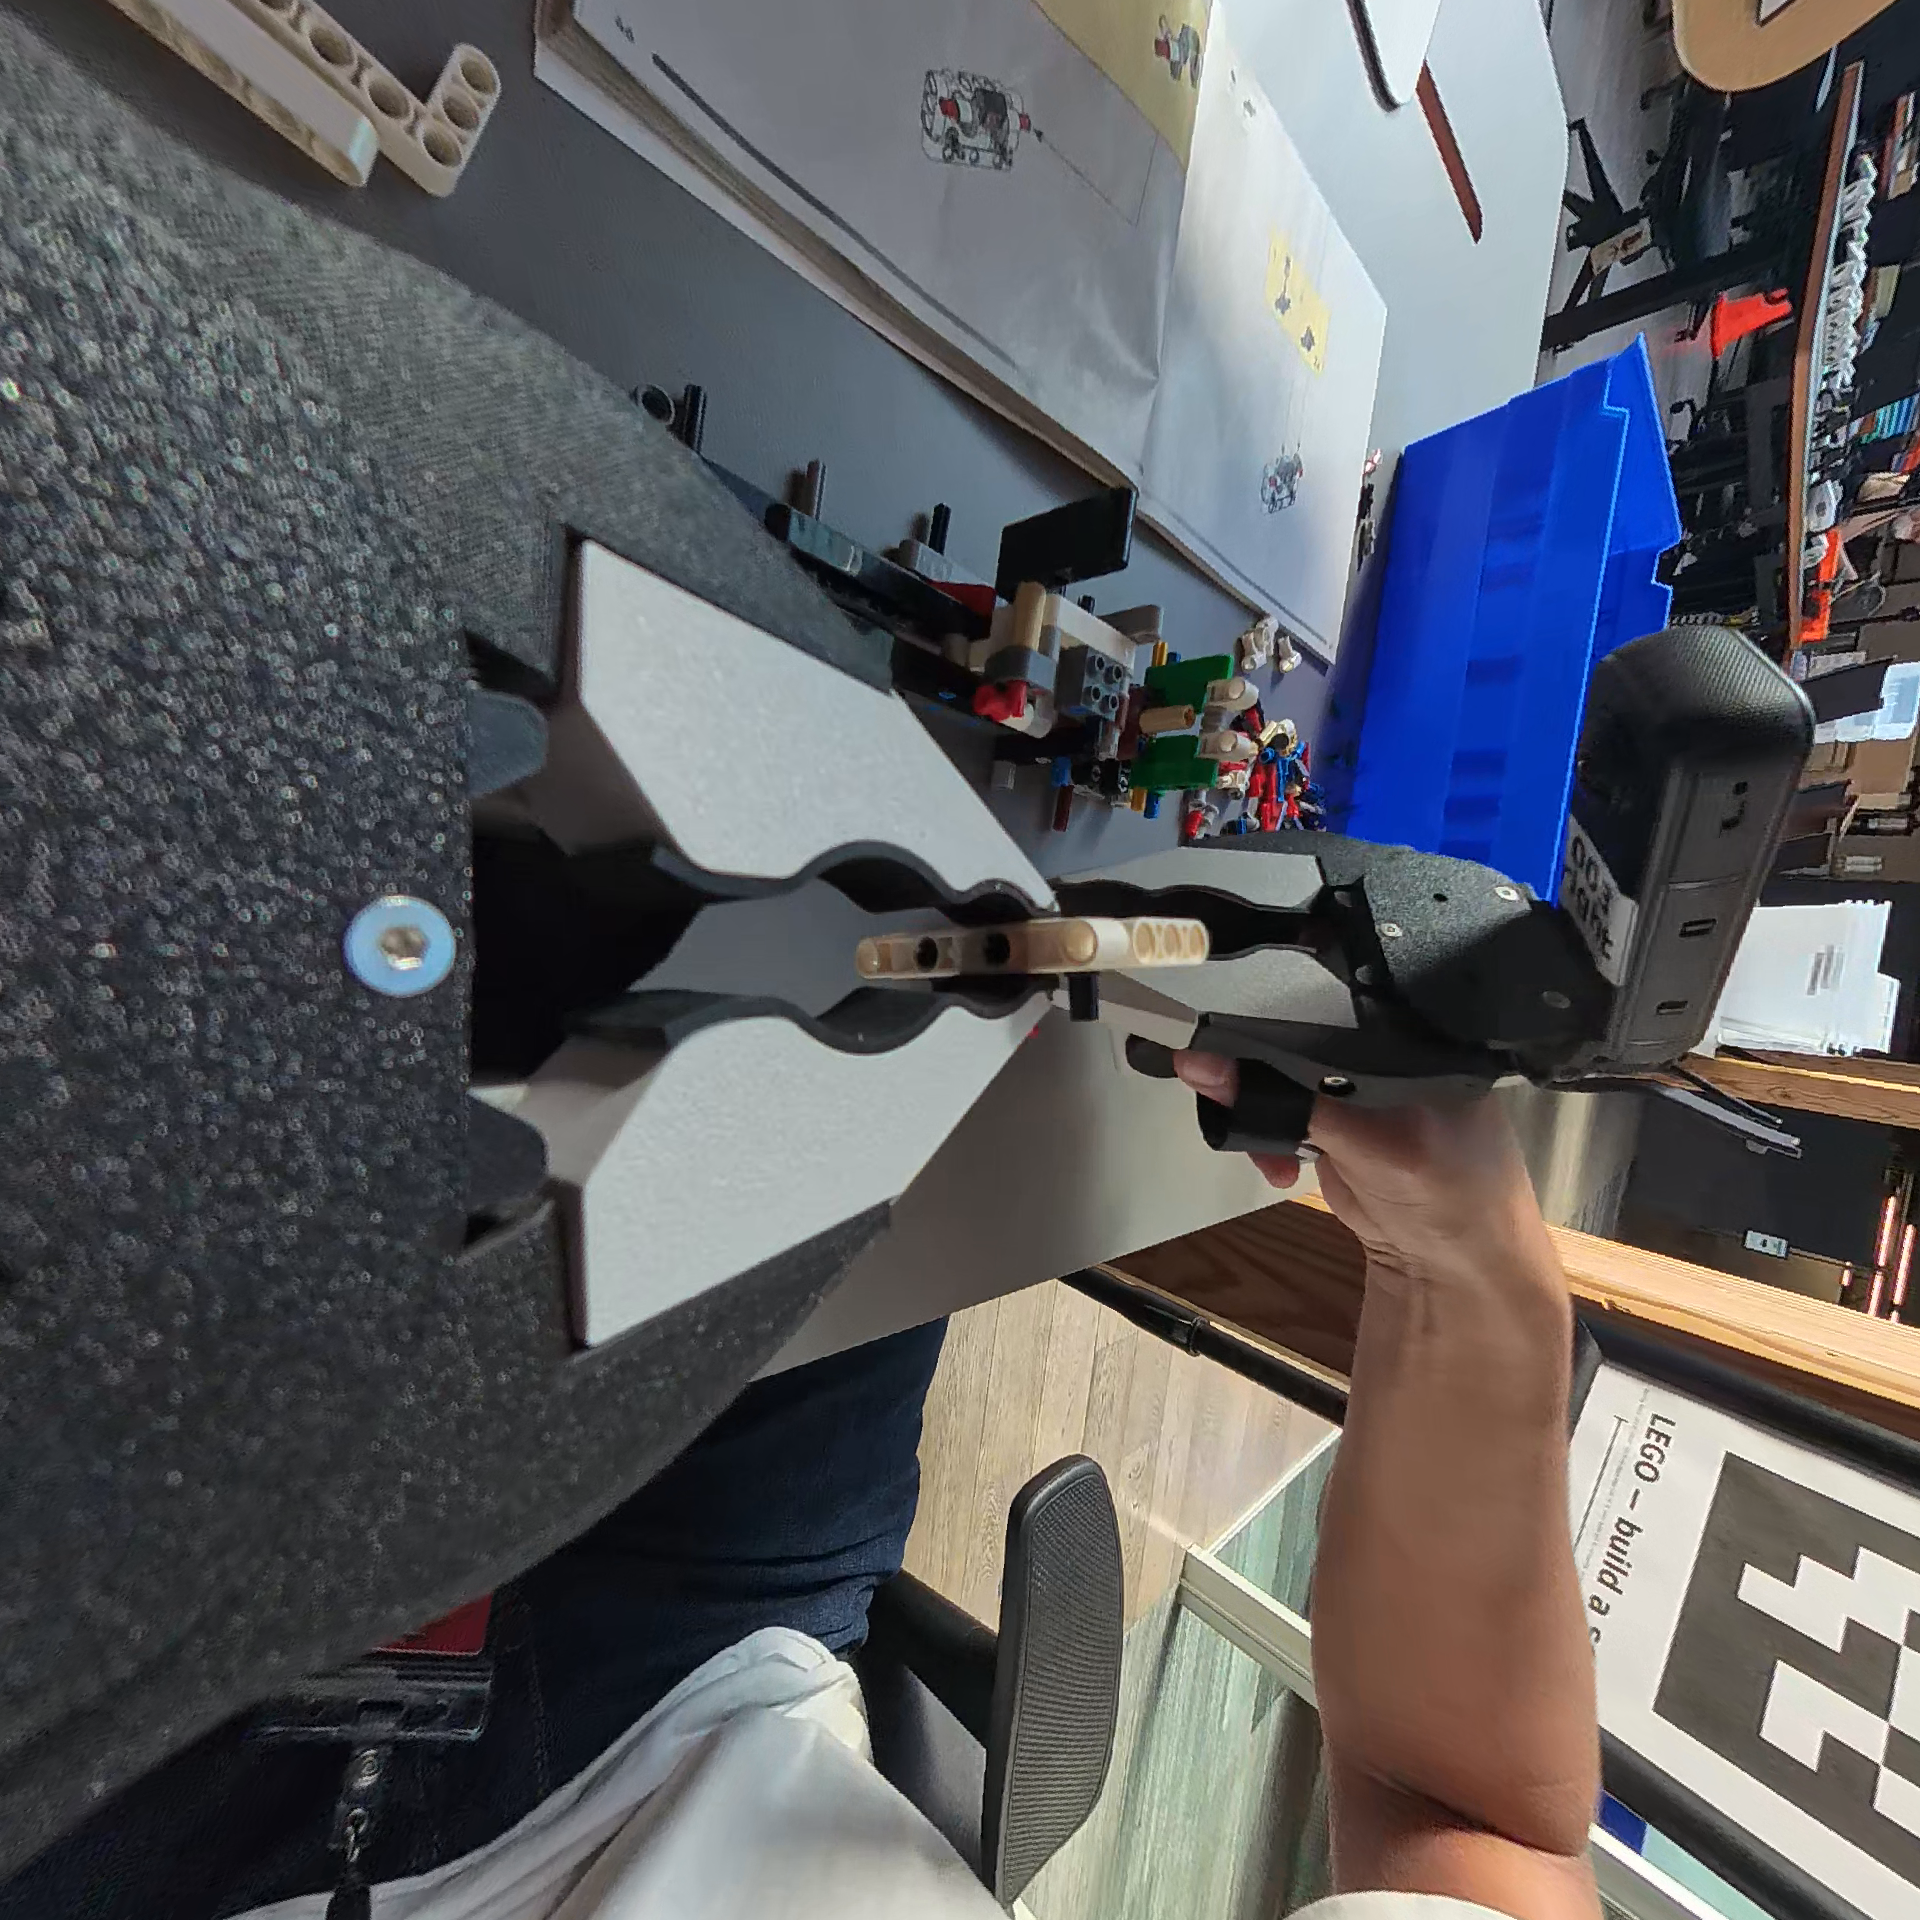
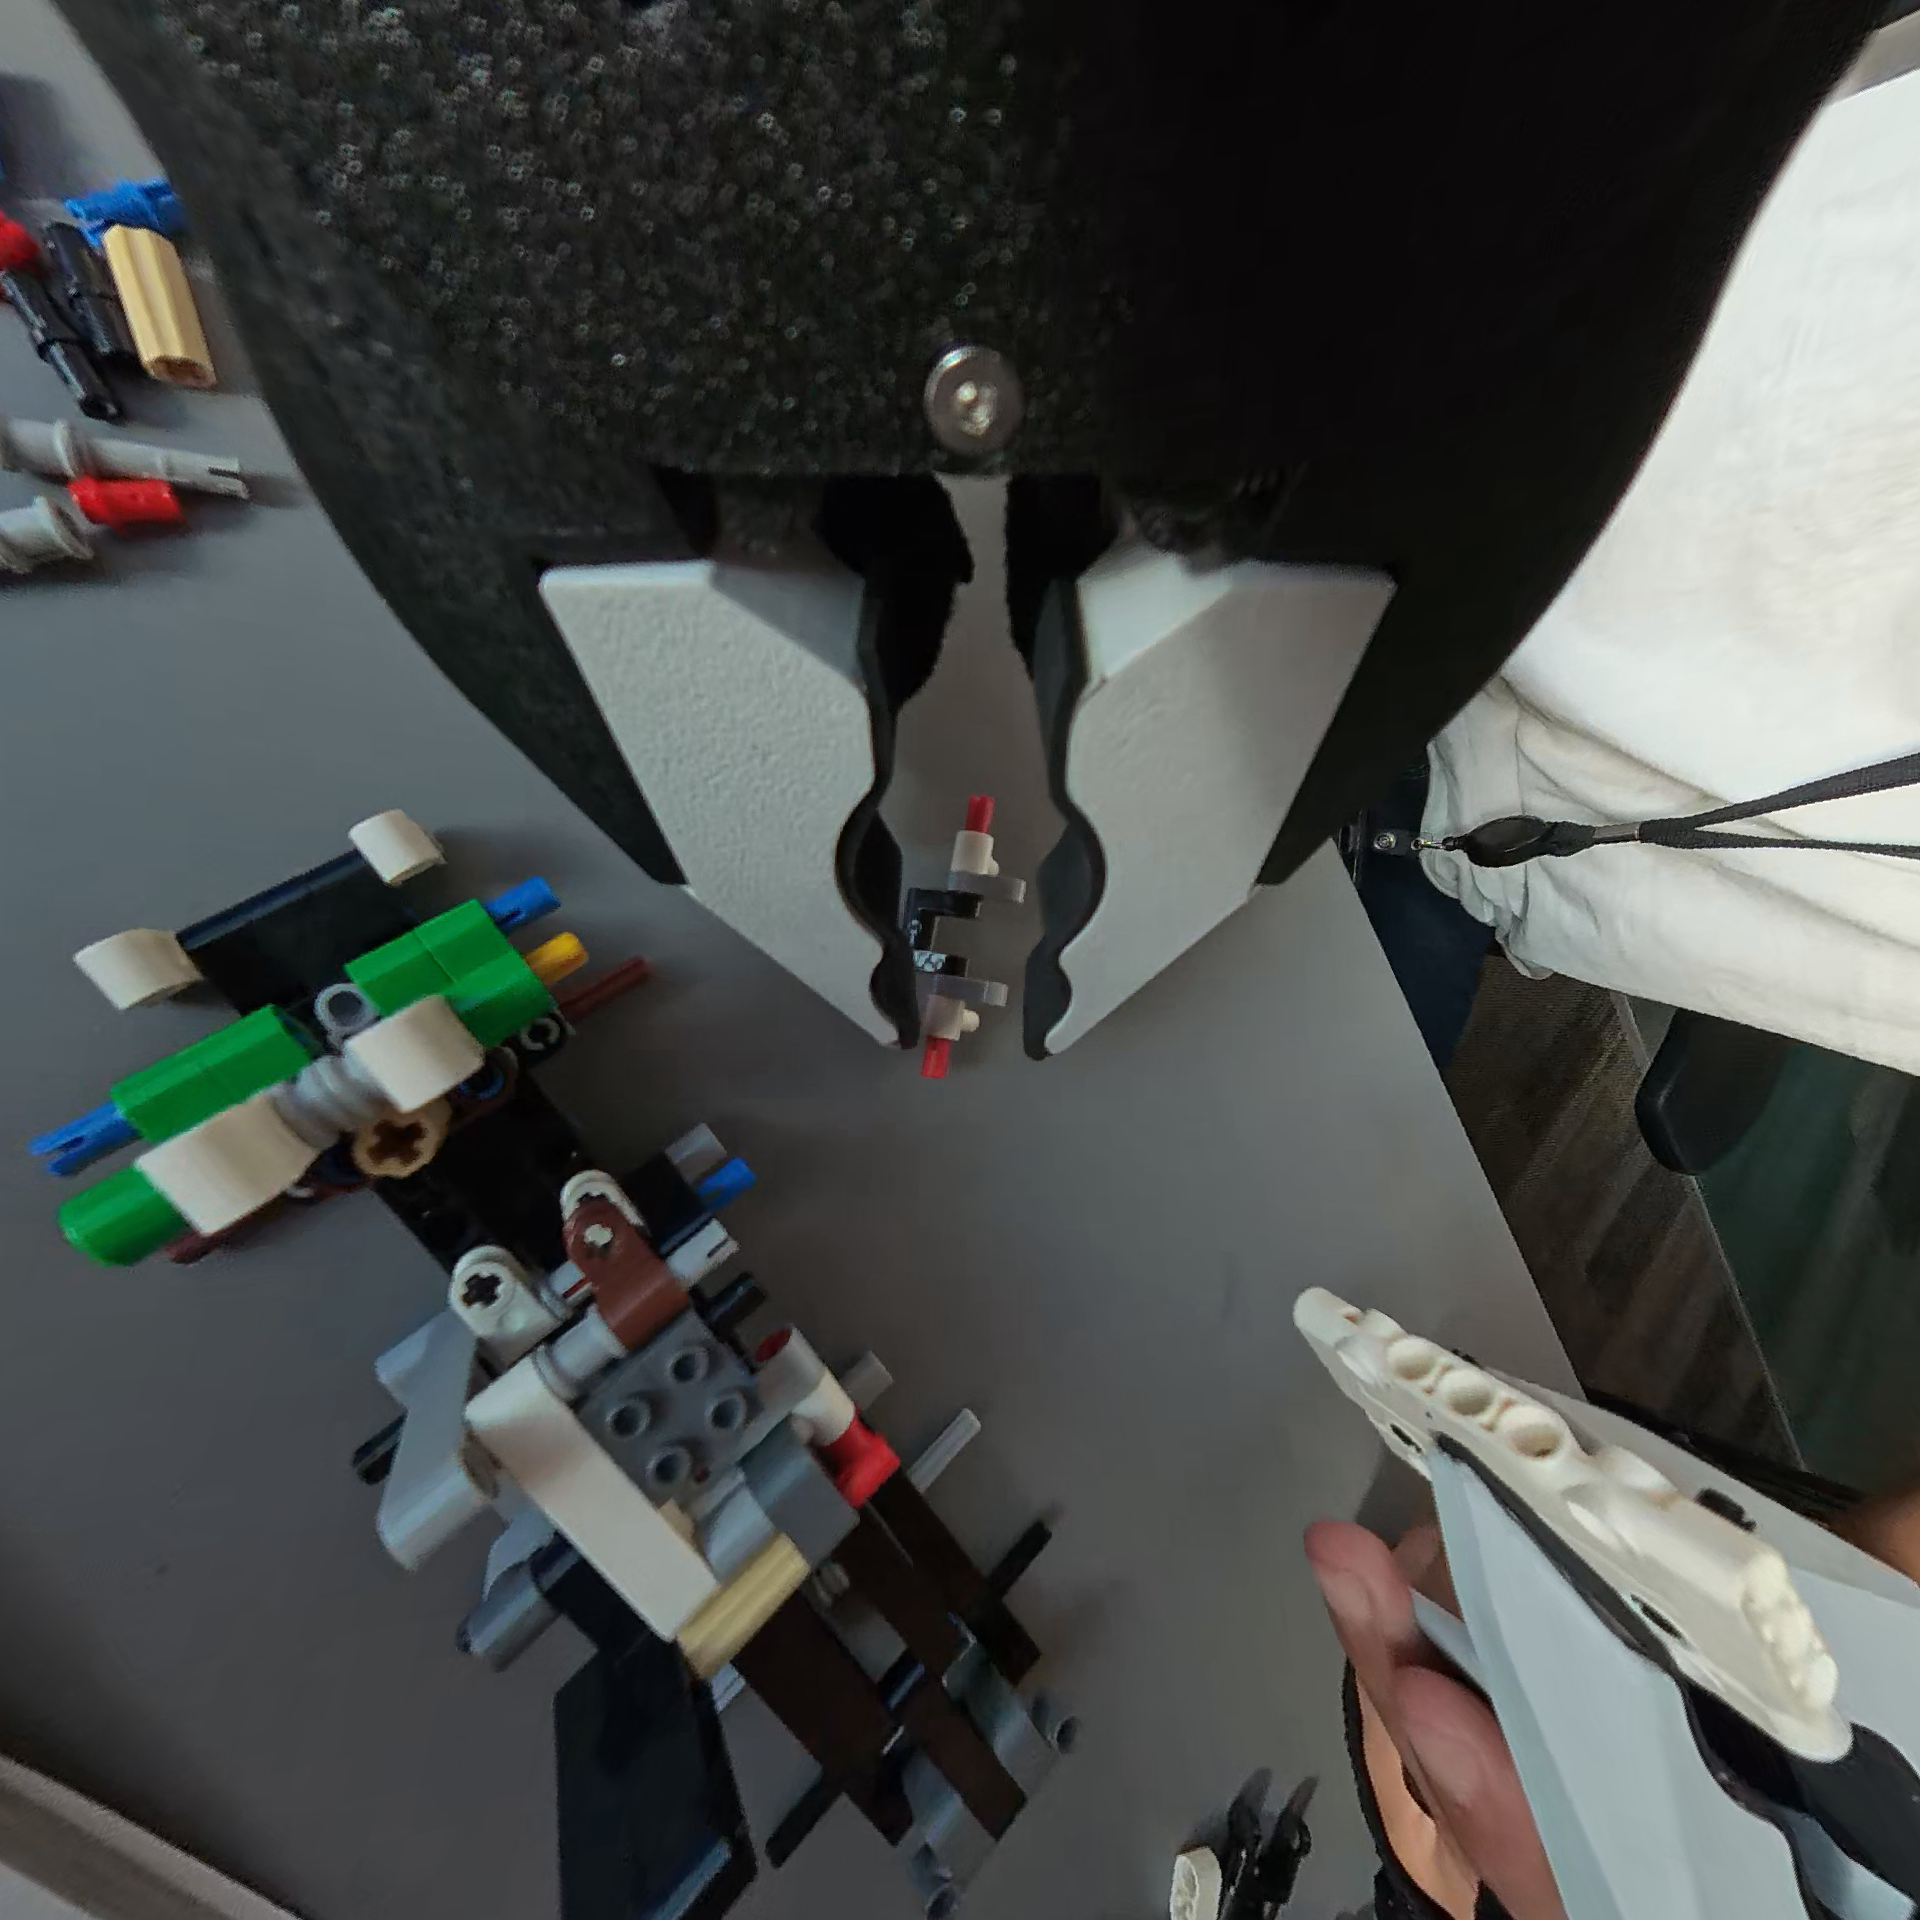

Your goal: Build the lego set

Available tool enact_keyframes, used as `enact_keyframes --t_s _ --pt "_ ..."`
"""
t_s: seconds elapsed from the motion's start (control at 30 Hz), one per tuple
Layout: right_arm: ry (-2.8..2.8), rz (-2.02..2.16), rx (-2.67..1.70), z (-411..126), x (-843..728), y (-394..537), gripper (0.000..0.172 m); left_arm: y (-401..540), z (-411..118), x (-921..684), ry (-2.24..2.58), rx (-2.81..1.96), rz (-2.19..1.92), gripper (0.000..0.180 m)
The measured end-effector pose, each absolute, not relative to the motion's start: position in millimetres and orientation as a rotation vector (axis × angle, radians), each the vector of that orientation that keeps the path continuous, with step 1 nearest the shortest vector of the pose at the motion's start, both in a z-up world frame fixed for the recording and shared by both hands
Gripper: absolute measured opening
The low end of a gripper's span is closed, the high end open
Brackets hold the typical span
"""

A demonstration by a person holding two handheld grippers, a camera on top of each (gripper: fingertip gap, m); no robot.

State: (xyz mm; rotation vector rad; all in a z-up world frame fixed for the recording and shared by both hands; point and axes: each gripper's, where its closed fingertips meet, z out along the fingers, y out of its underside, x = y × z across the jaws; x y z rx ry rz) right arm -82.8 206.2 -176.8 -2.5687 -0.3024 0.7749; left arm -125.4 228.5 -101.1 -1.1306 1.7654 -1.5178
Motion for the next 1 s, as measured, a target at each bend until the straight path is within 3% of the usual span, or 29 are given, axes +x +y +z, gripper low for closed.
enact_keyframes --t_s 0.67,1.0 --pt "-0.241 0.964 -2.633 -180 -82 201 0.01 227 -104 -125 1.787 -1.12 -1.501 0.005" --pt "-0.397 0.866 -2.65 -180 -85 200 0.005 241 -109 -120 1.749 -1.192 -1.447 0.005"
